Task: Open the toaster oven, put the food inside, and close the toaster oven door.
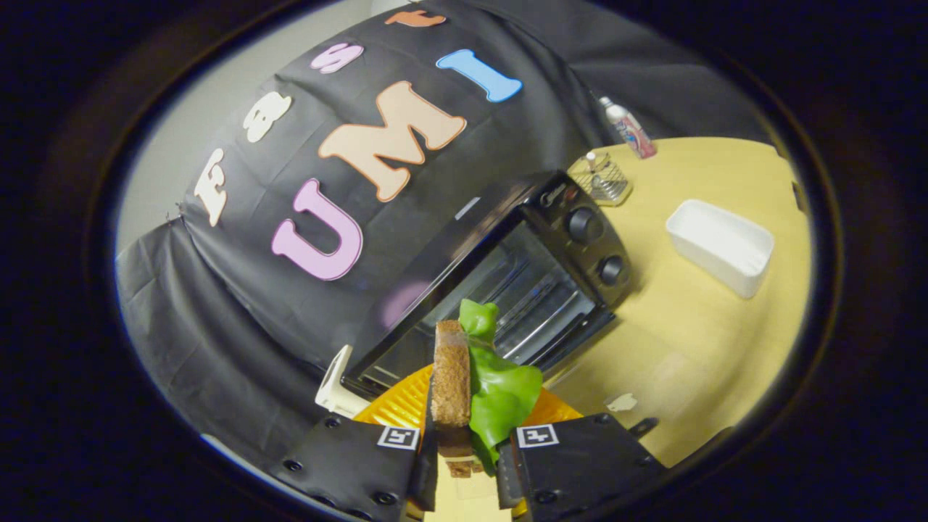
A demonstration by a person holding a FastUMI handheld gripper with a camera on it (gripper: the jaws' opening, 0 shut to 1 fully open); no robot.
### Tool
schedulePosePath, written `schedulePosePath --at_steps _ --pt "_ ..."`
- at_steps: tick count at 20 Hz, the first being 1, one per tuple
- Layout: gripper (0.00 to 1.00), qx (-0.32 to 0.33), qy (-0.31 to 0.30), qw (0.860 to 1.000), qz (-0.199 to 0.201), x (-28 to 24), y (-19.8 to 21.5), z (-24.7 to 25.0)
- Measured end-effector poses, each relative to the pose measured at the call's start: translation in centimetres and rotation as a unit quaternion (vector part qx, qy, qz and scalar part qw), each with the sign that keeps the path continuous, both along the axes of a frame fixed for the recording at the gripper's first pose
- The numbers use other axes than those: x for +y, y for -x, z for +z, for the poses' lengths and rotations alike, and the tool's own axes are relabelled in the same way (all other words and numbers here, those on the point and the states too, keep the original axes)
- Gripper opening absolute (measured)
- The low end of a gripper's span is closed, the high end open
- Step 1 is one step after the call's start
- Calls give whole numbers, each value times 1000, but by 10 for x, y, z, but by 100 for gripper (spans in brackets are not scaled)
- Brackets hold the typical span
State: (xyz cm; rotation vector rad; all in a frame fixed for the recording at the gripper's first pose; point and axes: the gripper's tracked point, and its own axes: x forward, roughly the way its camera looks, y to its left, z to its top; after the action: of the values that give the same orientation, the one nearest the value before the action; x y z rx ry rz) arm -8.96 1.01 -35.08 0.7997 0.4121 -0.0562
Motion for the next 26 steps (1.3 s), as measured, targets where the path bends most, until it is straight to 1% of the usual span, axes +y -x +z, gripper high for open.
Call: schedulePosePath --at_steps 6,10,13,19,22,26 --pt "34 5 -38 999 14 34 -27 -16" --pt "34 9 -56 998 14 42 -40 -27" --pt "34 8 -71 997 2 38 -57 -34" --pt "34 -3 -108 993 -36 20 -98 -44" --pt "34 -15 -116 992 -51 5 -113 -46" --pt "35 -36 -98 993 -62 -13 -123 -48"
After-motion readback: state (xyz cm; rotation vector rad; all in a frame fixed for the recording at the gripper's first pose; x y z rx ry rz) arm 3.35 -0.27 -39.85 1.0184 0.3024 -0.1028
